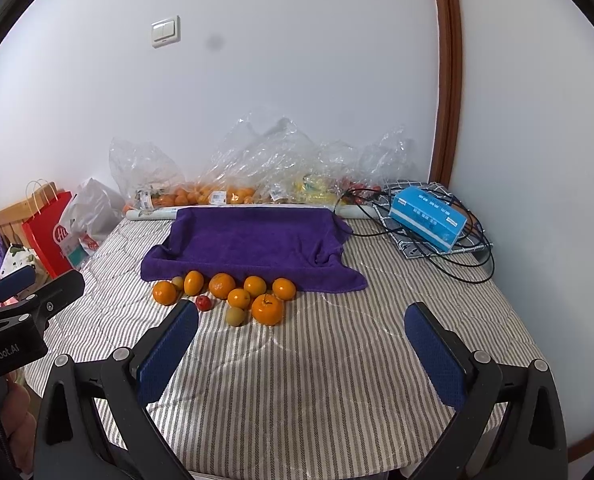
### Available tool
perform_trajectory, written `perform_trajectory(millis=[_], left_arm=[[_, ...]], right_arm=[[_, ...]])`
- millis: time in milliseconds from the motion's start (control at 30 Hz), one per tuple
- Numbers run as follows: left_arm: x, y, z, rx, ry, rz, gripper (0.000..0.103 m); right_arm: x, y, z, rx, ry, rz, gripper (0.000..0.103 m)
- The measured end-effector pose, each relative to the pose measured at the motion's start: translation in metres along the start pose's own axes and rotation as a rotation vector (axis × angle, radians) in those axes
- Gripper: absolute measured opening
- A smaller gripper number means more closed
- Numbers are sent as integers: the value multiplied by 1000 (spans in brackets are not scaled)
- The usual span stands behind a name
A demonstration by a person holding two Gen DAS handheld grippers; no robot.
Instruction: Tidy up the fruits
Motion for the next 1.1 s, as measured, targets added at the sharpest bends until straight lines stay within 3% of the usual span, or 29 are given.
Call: perform_trajectory(millis=[700,1100], left_arm=[[1,1,0,1,0,-2,103],[2,3,2,1,4,-6,103]], right_arm=[[2,1,-7,-2,14,-14,102],[0,8,-2,3,-39,-43,102]])
Point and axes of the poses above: each gripper's, at about its wrist camera, not at the fingertips, and z roughly the way its jaws point, y to its left, x to its underside, the point moved 5 cm from there along z, roughly the way its jaws point, and after that the axes turned 5 degrees about x, right-handed, at the moved point
